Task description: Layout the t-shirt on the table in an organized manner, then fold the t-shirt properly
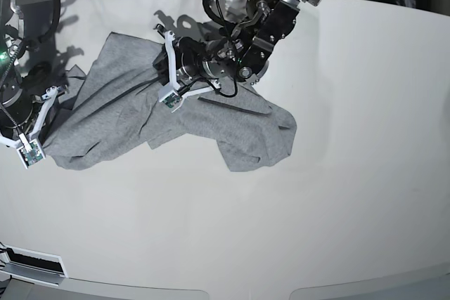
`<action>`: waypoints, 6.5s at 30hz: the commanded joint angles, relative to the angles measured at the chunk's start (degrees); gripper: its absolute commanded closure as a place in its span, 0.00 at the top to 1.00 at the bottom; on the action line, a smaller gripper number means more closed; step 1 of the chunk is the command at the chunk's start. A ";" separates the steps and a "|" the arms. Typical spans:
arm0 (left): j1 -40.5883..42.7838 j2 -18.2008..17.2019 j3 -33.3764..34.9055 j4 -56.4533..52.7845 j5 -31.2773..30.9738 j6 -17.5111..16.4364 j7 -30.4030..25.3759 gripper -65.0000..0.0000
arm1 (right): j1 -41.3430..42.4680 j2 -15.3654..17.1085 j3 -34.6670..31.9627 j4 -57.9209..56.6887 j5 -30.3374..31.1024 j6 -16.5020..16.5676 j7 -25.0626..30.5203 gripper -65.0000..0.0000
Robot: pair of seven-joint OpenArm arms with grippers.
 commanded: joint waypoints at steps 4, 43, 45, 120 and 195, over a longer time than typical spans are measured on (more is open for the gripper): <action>-1.09 0.94 0.04 10.99 -2.14 -2.97 7.43 0.00 | 0.59 1.03 0.42 0.85 -0.33 -0.46 0.90 0.00; -3.52 2.05 0.81 -1.31 6.10 2.89 1.11 0.00 | 0.48 1.03 0.42 0.87 -0.33 -0.46 0.42 0.00; -3.52 1.75 0.79 0.63 6.08 2.43 1.20 0.00 | 0.46 1.01 0.42 0.87 -0.33 -0.46 0.42 0.00; -3.82 -13.09 -0.50 37.57 -4.68 -7.19 16.87 0.00 | 0.46 2.80 0.42 0.87 -0.28 -0.28 -0.59 0.00; -2.99 -46.77 -7.52 31.91 -14.71 7.21 -3.28 0.46 | 1.40 -4.09 -15.96 -1.27 17.81 14.01 -1.44 0.60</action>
